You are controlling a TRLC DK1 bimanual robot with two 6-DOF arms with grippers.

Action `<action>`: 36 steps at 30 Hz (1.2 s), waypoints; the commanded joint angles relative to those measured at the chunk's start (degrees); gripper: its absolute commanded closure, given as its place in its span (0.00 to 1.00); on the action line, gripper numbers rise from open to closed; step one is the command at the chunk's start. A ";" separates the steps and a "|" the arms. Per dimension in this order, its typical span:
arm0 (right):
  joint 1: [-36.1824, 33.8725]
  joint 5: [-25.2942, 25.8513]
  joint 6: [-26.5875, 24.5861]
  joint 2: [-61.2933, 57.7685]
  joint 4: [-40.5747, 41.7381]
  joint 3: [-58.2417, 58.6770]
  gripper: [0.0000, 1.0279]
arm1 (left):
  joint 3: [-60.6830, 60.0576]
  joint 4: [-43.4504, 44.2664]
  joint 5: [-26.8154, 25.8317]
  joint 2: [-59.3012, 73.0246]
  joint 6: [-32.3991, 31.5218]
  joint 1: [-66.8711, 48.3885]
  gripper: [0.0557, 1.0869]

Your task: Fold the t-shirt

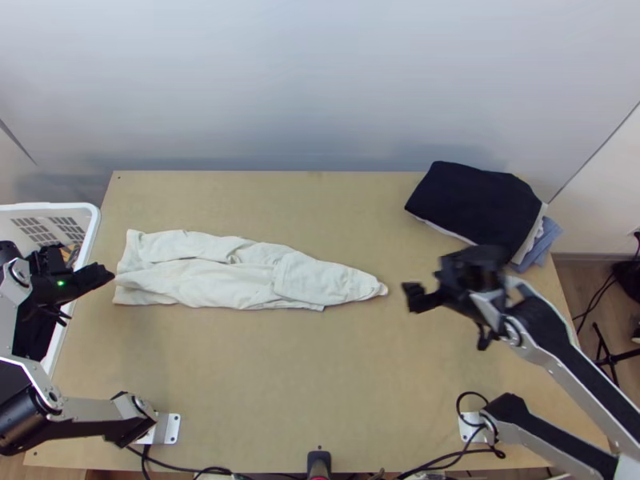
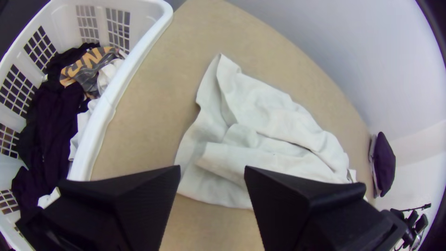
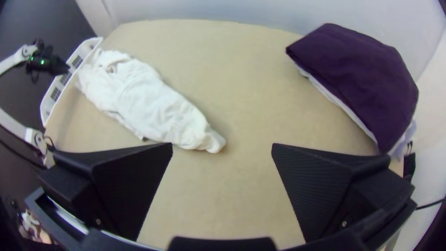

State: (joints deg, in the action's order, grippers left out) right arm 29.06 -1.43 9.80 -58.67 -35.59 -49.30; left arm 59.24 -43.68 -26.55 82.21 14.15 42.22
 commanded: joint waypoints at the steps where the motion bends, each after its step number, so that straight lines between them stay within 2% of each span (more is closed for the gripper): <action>1: 13.74 3.63 -8.75 -8.91 -1.76 -3.52 0.04 | -0.53 -0.26 0.00 -1.09 -0.09 0.06 0.33; 3: 15.85 3.63 -12.35 -10.67 -0.35 -3.61 0.04 | -0.88 -0.26 0.00 -1.79 0.09 0.15 0.33; 5: 16.29 3.54 -12.97 -13.48 0.88 -4.58 0.04 | -1.15 -0.26 0.00 -2.32 0.35 0.32 0.33; 6: 16.38 3.45 -12.70 -15.77 0.97 -5.81 0.09 | -1.32 -0.26 0.00 -2.50 0.44 0.41 0.33; 8: 15.77 2.49 -9.89 -21.04 0.79 -8.62 0.11 | -1.41 -0.53 0.00 -2.67 1.23 0.50 0.33; 11: 14.01 -4.19 -4.71 -27.81 -1.23 -13.37 0.11 | -1.94 -1.14 0.00 -3.38 2.37 0.50 0.33; 14: 14.45 -8.06 0.13 -31.68 -5.98 -18.47 0.11 | -2.20 -1.49 0.09 -3.99 2.90 0.50 0.33; 21: 15.59 -8.76 4.70 -38.27 -11.16 -24.44 0.11 | -2.47 -1.76 0.09 -4.08 3.43 0.85 0.33; 26: 13.74 -6.83 2.85 -40.73 -11.08 -25.76 0.11 | -2.20 -1.67 0.09 -4.17 3.34 0.76 0.33; 28: 12.95 -4.81 0.57 -40.38 -6.42 -23.65 0.11 | -1.94 -1.67 0.00 -4.17 3.16 0.76 0.33; 32: 11.20 -4.81 -3.47 -39.85 -1.41 -21.37 0.11 | -1.85 -1.76 0.09 -4.43 3.25 0.76 0.33; 36: 10.93 -4.81 -4.00 -41.26 -0.88 -21.45 0.11 | -1.85 -1.85 0.09 -4.52 3.43 0.76 0.33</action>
State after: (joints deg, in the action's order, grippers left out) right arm 41.15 -6.92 8.23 -98.21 -39.55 -71.53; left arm 57.23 -45.36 -26.46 77.93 17.41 42.98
